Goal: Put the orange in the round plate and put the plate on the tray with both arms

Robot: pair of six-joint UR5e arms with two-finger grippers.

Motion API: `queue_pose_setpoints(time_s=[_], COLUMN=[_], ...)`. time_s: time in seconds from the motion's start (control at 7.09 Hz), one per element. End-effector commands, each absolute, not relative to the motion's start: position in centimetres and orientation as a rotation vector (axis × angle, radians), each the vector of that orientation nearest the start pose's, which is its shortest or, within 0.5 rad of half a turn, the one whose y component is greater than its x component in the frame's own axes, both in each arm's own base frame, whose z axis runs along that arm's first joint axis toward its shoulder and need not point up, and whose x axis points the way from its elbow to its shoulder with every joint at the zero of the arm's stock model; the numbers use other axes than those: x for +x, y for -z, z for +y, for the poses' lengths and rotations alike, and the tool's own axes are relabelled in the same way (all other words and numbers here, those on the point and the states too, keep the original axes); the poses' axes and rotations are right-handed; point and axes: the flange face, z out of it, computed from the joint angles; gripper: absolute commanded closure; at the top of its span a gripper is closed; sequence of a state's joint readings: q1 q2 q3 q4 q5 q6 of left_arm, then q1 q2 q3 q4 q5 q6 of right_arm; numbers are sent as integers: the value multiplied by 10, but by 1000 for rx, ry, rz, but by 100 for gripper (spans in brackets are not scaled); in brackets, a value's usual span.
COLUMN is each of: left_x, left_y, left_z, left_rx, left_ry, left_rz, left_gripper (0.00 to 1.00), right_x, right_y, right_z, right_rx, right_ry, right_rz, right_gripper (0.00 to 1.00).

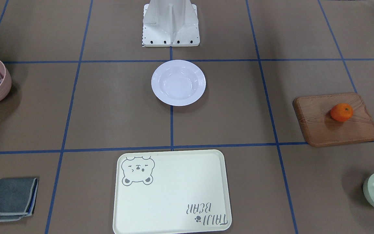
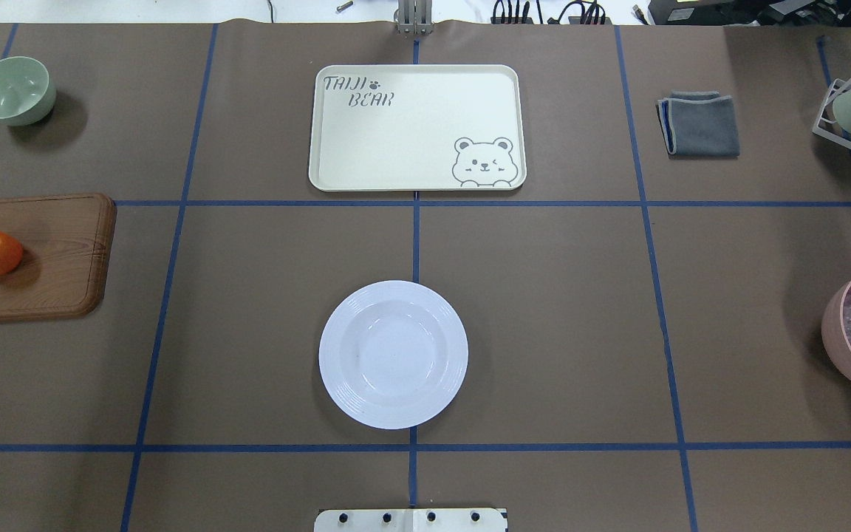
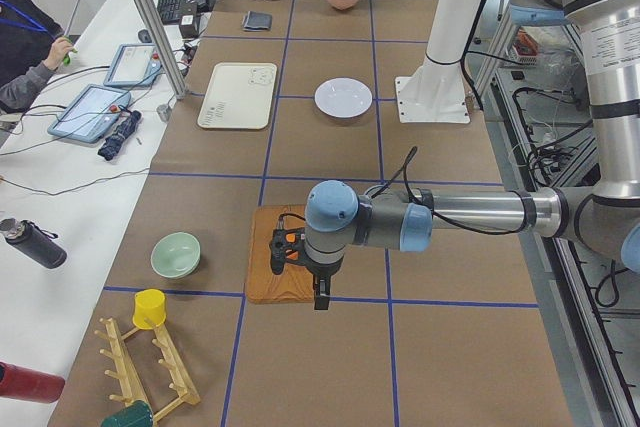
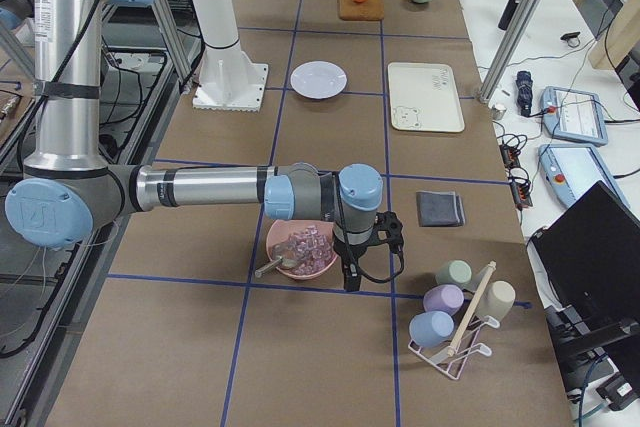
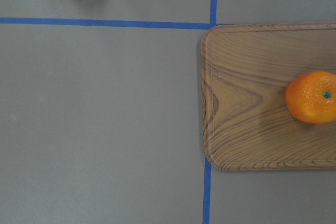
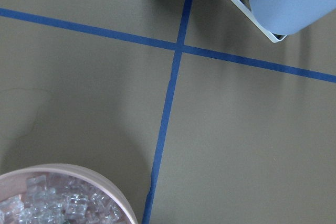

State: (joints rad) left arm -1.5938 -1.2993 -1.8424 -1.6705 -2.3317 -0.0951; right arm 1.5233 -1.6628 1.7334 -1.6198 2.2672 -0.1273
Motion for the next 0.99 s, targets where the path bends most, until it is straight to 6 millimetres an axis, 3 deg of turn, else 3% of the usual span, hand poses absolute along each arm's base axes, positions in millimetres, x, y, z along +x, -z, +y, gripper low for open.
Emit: queue_pose_setpoints(time_s=[0.0,0.14,0.42,0.56,0.85], left_x=[-73,-73,-74,-74,-76], left_y=[-632,-632,-624,-620,-594], left_z=[-384,-384,-386,-390,-418], left_rx=[70,73,109,155,257], left_ry=[73,72,58,40,9], left_rz=[763,763,762,755,755], left_gripper=[2,2,2,2,2], right_x=[48,48,48,48,47], right_y=[-632,-629,-596,-591,-546], right_z=[-456,-459,-463,-465,-481], right_rx=[49,55,121,134,253], right_ry=[175,176,204,211,244], right_rz=[-699,-697,-694,-695,-684], right_gripper=[0,0,0,0,0])
